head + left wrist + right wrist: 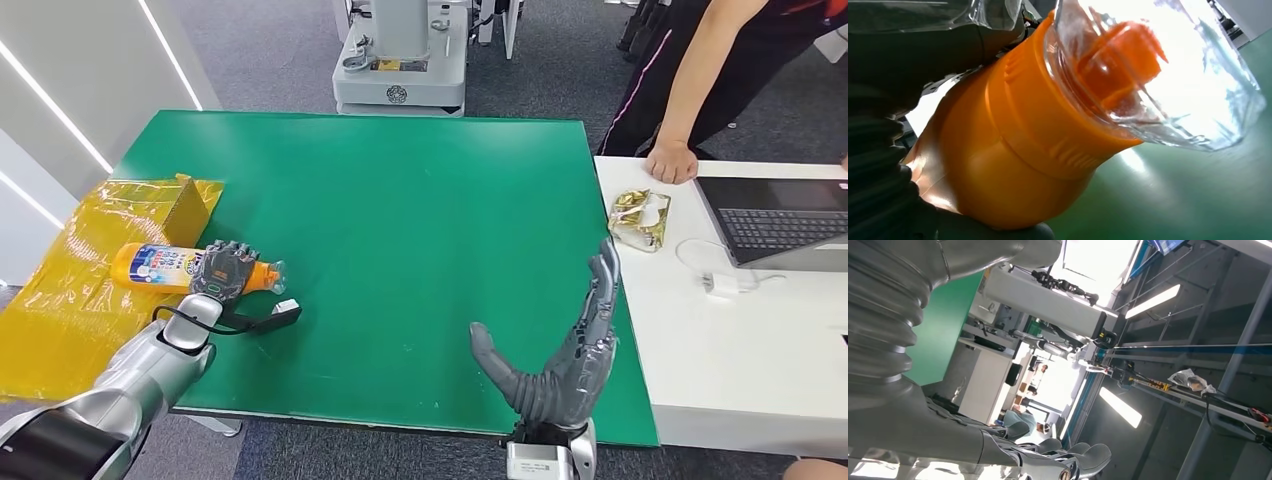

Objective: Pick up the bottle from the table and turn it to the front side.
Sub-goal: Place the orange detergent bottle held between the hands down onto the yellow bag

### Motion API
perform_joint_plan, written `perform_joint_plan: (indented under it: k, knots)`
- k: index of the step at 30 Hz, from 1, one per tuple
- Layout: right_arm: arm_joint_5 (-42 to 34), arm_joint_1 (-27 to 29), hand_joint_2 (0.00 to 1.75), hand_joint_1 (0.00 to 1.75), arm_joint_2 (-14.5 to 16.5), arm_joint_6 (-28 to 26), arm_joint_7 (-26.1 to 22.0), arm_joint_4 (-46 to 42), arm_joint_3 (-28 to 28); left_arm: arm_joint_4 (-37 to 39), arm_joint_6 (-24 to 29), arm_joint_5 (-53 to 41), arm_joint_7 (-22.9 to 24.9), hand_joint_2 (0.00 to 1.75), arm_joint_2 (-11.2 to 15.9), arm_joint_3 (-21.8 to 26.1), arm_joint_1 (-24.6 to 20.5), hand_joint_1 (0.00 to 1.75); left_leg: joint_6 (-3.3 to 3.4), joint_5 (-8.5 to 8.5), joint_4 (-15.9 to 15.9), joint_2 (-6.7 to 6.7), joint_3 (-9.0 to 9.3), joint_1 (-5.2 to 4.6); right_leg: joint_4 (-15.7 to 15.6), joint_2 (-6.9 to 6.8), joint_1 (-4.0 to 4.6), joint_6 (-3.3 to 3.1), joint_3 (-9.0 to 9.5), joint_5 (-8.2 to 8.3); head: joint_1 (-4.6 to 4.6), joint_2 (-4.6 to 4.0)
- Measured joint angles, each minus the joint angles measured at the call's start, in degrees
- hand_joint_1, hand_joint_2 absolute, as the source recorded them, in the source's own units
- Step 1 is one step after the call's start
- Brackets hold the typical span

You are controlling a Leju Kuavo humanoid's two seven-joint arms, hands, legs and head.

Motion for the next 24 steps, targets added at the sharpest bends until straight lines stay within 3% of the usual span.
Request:
perform_joint_plan:
  k: [21,23,24]
  knots:
    - [0.33,0.10,1.75,0.00,0.04,0.00,0.15,-0.07,-0.16,0.28,-0.89,0.30,-0.67,1.75,1.55,1.44,0.71,1.75,0.00,0.02,-0.02,-0.08,0.06,-0.02,0.01,-0.06,-0.01,-0.01,0.06,0.00,0.00,0.00]
    - [0.33,0.10,1.75,0.00,0.04,0.00,0.13,-0.07,-0.17,0.28,-0.91,0.34,-0.71,1.75,1.55,1.46,0.71,1.67,0.00,0.02,-0.02,-0.08,0.06,-0.02,0.01,-0.06,-0.01,-0.01,0.06,0.00,0.00,0.00]
    - [0.35,0.13,1.75,0.00,0.04,0.00,0.10,-0.11,-0.19,0.28,-1.09,0.52,-0.80,1.75,1.54,1.76,0.73,1.23,0.00,0.02,-0.02,-0.08,0.06,-0.02,0.01,-0.06,-0.01,-0.01,0.06,0.00,0.00,0.00]
